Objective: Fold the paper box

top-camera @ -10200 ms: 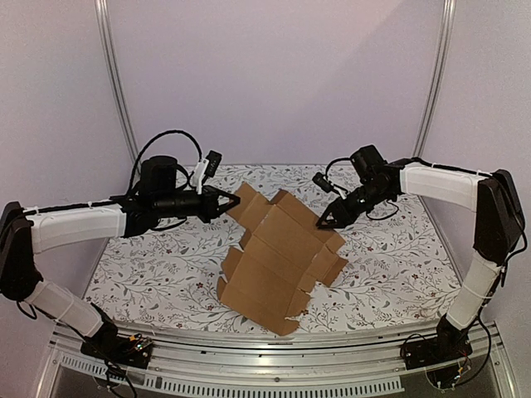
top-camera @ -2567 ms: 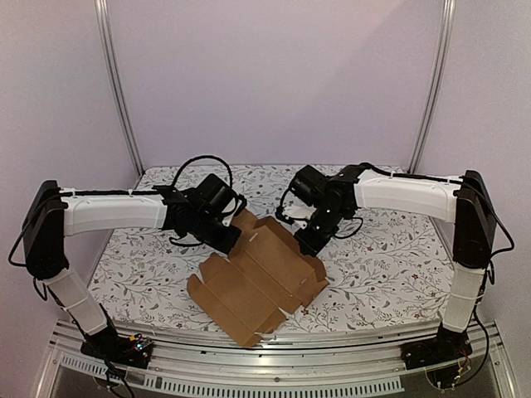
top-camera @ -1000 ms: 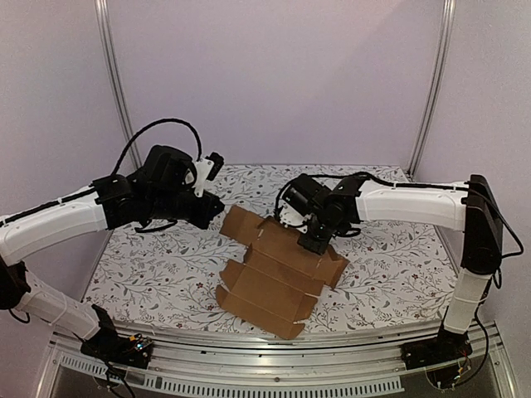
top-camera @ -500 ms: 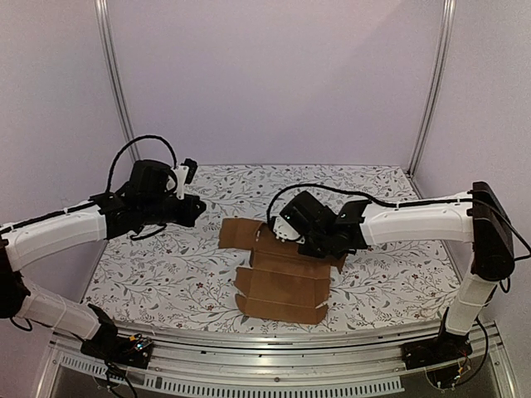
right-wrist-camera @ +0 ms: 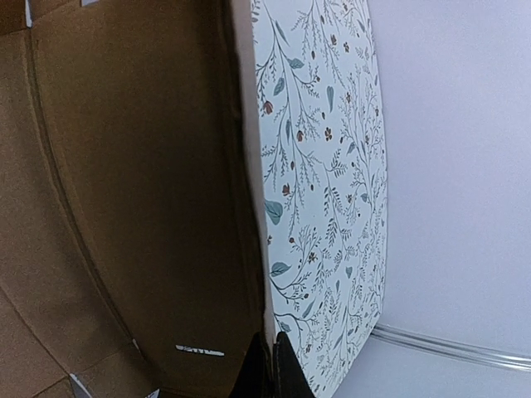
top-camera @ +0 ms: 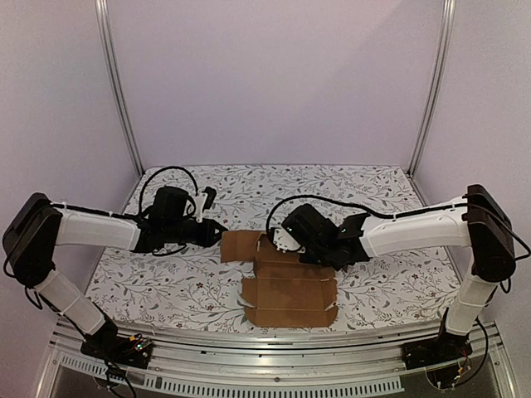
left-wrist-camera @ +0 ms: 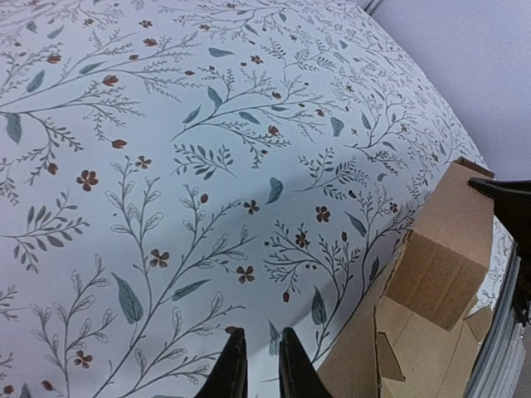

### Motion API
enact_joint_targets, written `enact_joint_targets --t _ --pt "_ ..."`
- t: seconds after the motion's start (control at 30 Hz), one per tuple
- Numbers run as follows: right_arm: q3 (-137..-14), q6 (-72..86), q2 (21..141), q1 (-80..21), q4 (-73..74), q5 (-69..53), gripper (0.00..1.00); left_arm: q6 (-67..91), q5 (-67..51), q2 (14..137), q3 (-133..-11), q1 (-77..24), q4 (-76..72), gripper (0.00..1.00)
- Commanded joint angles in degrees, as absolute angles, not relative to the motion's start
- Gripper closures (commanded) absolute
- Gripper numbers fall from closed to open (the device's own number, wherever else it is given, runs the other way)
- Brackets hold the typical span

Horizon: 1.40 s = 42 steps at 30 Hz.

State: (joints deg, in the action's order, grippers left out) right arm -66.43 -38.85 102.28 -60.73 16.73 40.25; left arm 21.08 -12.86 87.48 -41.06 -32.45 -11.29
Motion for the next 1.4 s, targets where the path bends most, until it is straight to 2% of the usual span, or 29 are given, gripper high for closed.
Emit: enact_joint_targets --t 0.0,0.23,0.4,1.37 --pt "-64.12 -40.1 99.6 -61.6 12.11 42.14 1.0 22.37 -23.41 90.15 -39.2 -31.95 -20.85 0.83" --pt "-62.02 -41.22 99.5 -62.01 9.42 43.82 1.0 22.7 -29.29 90.78 -36.69 -32.6 -23.87 0.77" --pt "-61.96 -41.6 99.81 -62.01 8.86 44.91 1.0 22.99 -31.94 90.88 -36.41 -33.23 -23.77 0.76" --pt "-62.63 -44.03 101.69 -64.77 6.77 49.3 1.0 18.7 -25.59 91.52 -38.44 -42.06 -20.72 0.74"
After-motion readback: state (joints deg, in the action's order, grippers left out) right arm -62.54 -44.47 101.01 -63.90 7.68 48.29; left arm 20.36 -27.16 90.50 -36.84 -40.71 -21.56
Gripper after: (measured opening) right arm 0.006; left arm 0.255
